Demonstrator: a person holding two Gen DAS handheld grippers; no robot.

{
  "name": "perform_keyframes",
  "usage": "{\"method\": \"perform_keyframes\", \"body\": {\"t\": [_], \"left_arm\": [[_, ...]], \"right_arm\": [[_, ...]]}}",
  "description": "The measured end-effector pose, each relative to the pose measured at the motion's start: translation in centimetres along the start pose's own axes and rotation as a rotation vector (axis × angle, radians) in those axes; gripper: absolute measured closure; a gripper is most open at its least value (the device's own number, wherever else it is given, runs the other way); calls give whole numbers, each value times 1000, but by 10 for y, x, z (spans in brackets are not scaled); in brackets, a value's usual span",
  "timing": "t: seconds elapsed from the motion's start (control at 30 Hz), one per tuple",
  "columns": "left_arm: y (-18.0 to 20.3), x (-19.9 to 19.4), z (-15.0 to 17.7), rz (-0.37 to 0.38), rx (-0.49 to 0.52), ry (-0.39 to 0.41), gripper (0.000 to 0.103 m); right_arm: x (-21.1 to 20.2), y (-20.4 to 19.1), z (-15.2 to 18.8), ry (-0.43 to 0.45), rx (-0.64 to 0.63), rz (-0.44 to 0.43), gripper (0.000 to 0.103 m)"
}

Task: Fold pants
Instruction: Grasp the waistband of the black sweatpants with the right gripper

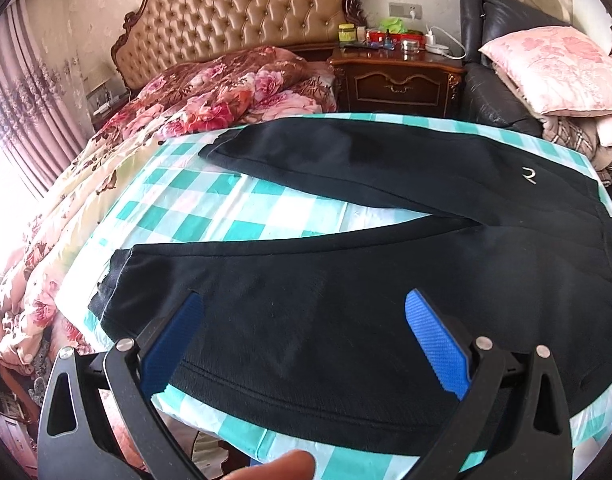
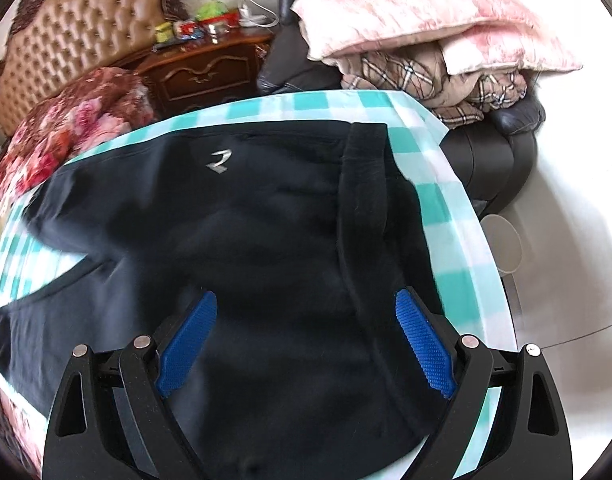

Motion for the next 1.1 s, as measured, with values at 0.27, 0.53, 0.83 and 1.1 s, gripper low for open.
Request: {"method": "perform_keyframes", "body": {"t": [0.27, 0.53, 0.83, 1.1], "left_arm": [[10, 32, -2, 18, 4, -68, 2], [17, 51, -14, 203, -72, -56, 2], [10, 77, -22, 189, -105, -99, 2], [6, 94, -26, 181, -117, -119, 2]], "right_arm": [[96, 28, -43, -97, -1, -52, 15], [150, 50, -83, -113, -23, -115, 15], [187, 71, -123, -125, -10, -143, 15], [192, 53, -131, -132, -102, -199, 63]]}}
Point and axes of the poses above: each gripper's, at about its wrist camera, not at the fingertips, and x roughly the way its jaws point, y to its right, z to its underside, the point moved 4 cm from there along x, roughly the way its jaws point, and after that the axes turned 10 degrees about y, right-handed, at the moved point
